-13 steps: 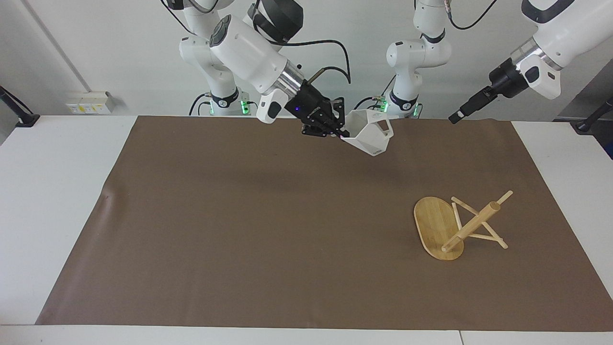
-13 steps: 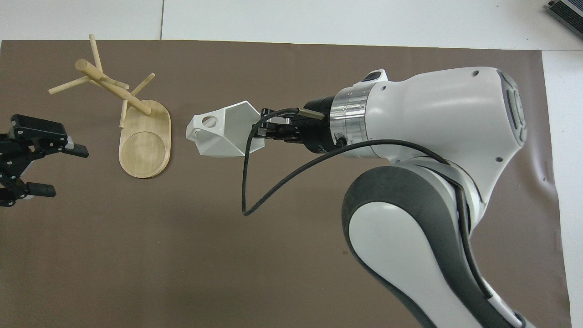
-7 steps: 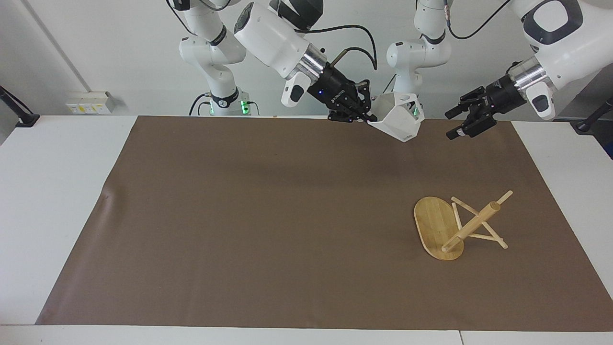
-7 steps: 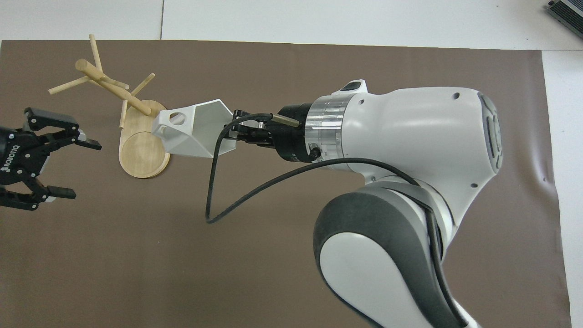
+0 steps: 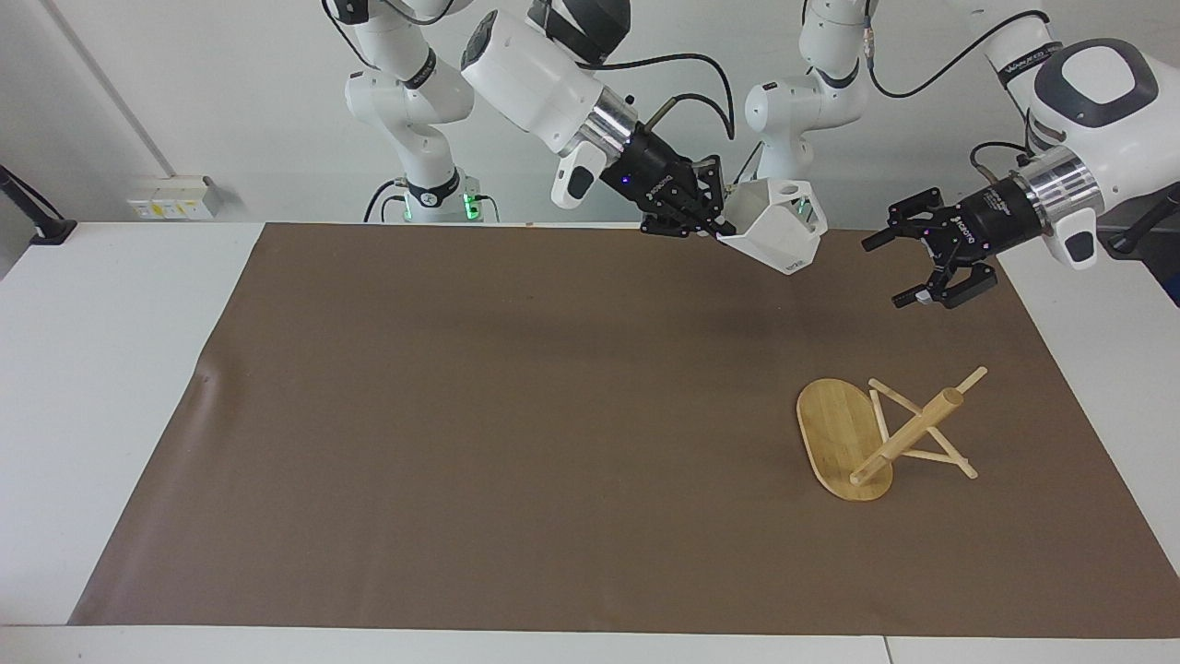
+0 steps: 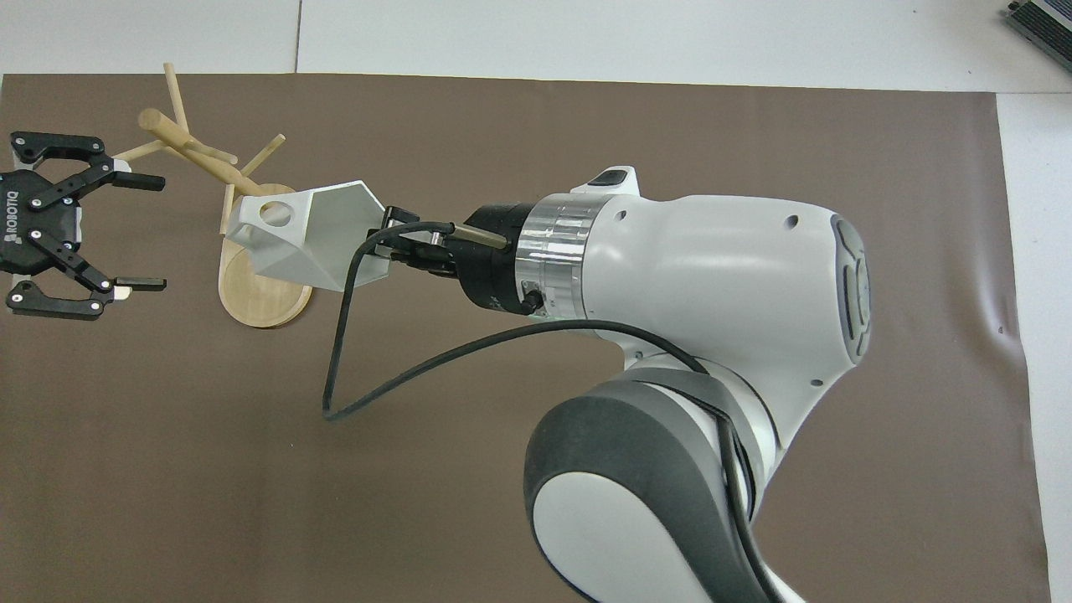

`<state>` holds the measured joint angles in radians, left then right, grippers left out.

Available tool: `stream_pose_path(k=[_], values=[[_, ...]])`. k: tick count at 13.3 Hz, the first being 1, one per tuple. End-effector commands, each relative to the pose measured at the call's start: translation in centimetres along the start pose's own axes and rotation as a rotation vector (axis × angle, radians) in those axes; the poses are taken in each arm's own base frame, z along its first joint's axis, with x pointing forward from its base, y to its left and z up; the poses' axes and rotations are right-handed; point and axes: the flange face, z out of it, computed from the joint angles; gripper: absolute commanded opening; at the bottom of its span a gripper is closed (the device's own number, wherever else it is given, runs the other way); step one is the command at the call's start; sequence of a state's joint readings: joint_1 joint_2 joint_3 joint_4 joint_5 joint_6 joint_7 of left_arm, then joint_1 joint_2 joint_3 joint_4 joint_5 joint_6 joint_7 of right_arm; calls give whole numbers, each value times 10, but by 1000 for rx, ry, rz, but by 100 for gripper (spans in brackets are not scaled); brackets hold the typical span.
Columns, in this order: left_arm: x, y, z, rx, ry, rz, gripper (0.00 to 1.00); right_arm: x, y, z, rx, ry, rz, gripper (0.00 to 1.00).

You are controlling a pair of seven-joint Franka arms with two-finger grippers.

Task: Hang cup on rack
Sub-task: 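Close the left gripper on the white cup held by the right gripper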

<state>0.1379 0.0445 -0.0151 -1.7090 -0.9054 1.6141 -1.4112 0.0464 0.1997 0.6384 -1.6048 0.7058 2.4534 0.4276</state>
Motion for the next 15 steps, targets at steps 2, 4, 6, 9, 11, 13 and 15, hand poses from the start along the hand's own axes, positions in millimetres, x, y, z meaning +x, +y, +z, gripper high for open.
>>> stream_pose_path(k=[2,4,6,9,11,13,15], values=[[-9,6,21,25,-57,-87,100,-4,-1,2,23,4,29,0],[-19,6,30,35,-67,-100,100,-4,0,3,21,2,31,0],[-26,4,38,55,-81,-98,100,-3,2,5,18,0,31,0],[-41,0,54,89,-79,-92,100,-2,3,6,17,1,32,0],[-47,-3,59,97,-77,-90,100,-2,3,6,17,1,32,0],[-50,-3,60,94,-76,-88,100,-2,3,6,17,1,32,0],[-56,-6,64,102,-78,-80,100,-2,4,6,16,0,33,0]])
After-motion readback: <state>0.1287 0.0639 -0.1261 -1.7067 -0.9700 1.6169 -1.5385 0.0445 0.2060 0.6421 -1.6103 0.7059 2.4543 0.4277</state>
